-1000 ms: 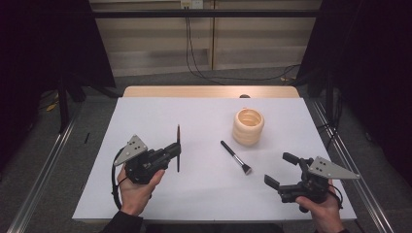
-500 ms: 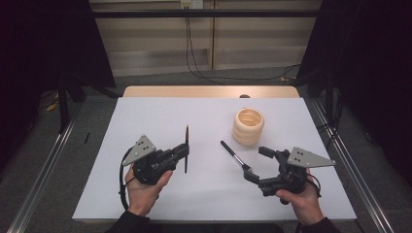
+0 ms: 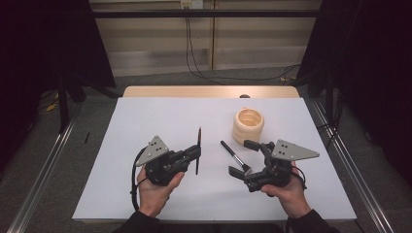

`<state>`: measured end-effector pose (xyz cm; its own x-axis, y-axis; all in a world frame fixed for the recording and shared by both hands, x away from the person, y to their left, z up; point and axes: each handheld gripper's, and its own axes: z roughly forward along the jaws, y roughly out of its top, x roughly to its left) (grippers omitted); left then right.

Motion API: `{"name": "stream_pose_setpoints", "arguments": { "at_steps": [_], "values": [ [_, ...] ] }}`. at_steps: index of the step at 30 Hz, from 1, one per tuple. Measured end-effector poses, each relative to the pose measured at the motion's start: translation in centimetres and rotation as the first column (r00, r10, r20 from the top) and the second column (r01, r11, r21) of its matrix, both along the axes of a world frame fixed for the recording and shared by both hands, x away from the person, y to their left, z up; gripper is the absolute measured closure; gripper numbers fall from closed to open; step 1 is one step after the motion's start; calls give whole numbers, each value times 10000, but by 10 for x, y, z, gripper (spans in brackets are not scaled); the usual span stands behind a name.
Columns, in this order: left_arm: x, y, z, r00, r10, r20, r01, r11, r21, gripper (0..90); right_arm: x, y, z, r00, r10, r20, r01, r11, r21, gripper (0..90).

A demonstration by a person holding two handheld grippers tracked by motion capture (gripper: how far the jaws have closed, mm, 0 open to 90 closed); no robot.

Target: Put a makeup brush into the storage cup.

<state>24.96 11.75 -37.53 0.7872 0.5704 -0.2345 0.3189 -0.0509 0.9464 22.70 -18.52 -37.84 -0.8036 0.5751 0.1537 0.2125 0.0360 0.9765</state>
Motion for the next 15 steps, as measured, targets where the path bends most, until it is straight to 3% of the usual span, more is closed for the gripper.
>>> {"name": "stream_pose_setpoints", "arguments": {
  "at_steps": [4, 5, 6, 15],
  "values": [
    [-1, -2, -1, 10000, -67, 39, 66, 9997, 255, 841, 4, 7, 4, 9999, 129, 10, -129, 9999, 69, 17],
    [-2, -4, -2, 10000, 6, -34, -6, 10000, 87, 841, 4, 7, 4, 9999, 129, 10, -129, 9999, 69, 17],
    [-2, -5, -2, 10000, -14, 17, 13, 9998, 175, 841, 5, 9, 4, 9999, 153, 48, -154, 9999, 61, 23],
    [-2, -22, 1, 9993, -364, 25, 363, 9992, 155, 841, 19, 22, 12, 9990, 447, 5, -447, 9988, 187, 153]
  ]
}}
